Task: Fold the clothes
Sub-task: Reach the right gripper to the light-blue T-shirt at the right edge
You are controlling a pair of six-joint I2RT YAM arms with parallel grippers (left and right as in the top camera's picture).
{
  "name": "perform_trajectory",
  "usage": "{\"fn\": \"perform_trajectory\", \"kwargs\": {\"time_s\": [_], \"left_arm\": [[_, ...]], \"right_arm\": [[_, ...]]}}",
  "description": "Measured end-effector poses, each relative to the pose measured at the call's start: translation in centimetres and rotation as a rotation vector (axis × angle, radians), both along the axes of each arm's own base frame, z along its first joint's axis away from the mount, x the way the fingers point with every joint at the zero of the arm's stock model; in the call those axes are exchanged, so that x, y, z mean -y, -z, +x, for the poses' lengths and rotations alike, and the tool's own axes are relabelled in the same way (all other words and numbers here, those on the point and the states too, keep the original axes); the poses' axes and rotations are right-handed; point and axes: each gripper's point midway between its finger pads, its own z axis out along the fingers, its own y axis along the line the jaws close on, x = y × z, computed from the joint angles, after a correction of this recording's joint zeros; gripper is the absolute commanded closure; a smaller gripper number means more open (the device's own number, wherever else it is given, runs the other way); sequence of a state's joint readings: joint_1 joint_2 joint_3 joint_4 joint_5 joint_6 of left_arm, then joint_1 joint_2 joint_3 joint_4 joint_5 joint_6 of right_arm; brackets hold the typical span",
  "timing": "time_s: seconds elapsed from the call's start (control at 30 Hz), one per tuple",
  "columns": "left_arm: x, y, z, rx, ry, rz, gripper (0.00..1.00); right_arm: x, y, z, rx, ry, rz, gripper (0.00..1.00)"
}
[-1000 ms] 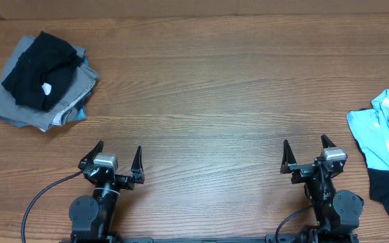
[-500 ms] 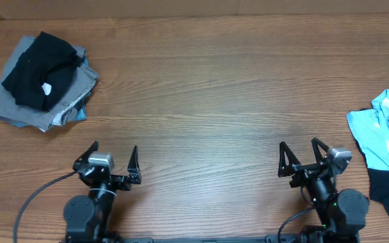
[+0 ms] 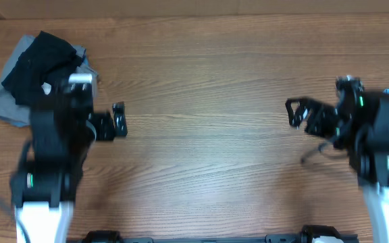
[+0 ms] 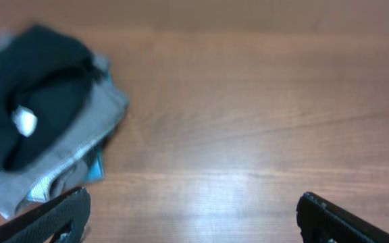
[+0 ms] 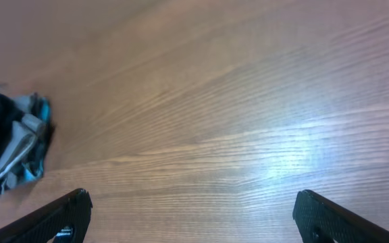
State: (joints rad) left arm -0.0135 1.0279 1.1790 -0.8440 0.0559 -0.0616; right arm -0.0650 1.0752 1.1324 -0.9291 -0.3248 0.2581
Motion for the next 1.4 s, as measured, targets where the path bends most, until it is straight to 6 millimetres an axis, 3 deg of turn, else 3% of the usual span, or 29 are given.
{"fn": "perform_trajectory", "kwargs": {"time_s": [0.17,0.27,0.43,0.6,0.77,1.0,1.23,1.27,1.4], "left_arm": [[0.2,1.0,3.1,-0.154,0.007,-0.003,0.0],[0.9,0.8,4.0,-0.177,0.035,-0.03,0.0],[1.9,0.2,4.2,-0.169,0.077,-0.071,0.0],[2.2,0.1,4.1,-0.17,0.093,-0.087,0.0],[2.4,0.1,4.1,-0.17,0.098,-0.093,0.0],[2.5,0.1,4.0,-0.17,0.102,-0.097,0.0],[2.5,0.1,4.0,-0.17,0.102,-0.098,0.0],[2.5,0.1,4.0,-0.17,0.102,-0.098,0.0],[2.5,0.1,4.0,-0.17,0.103,-0.098,0.0]], "right_arm": [[0.4,2.8,3.6,-0.177,-0.002,0.003,0.0],[1.7,5.0,4.9,-0.263,0.056,0.001,0.0],[8.4,8.9,6.5,-0.367,0.326,-0.02,0.02],[15.8,12.8,8.2,-0.397,0.546,-0.053,0.17],[19.9,16.8,9.2,-0.425,0.658,-0.111,0.19],[22.4,19.9,9.4,-0.456,0.729,-0.217,0.27],[23.2,22.9,8.6,-0.53,0.752,-0.267,0.37],[23.3,23.3,8.5,-0.54,0.753,-0.273,0.4],[23.6,23.9,8.3,-0.552,0.767,-0.288,0.7]]}}
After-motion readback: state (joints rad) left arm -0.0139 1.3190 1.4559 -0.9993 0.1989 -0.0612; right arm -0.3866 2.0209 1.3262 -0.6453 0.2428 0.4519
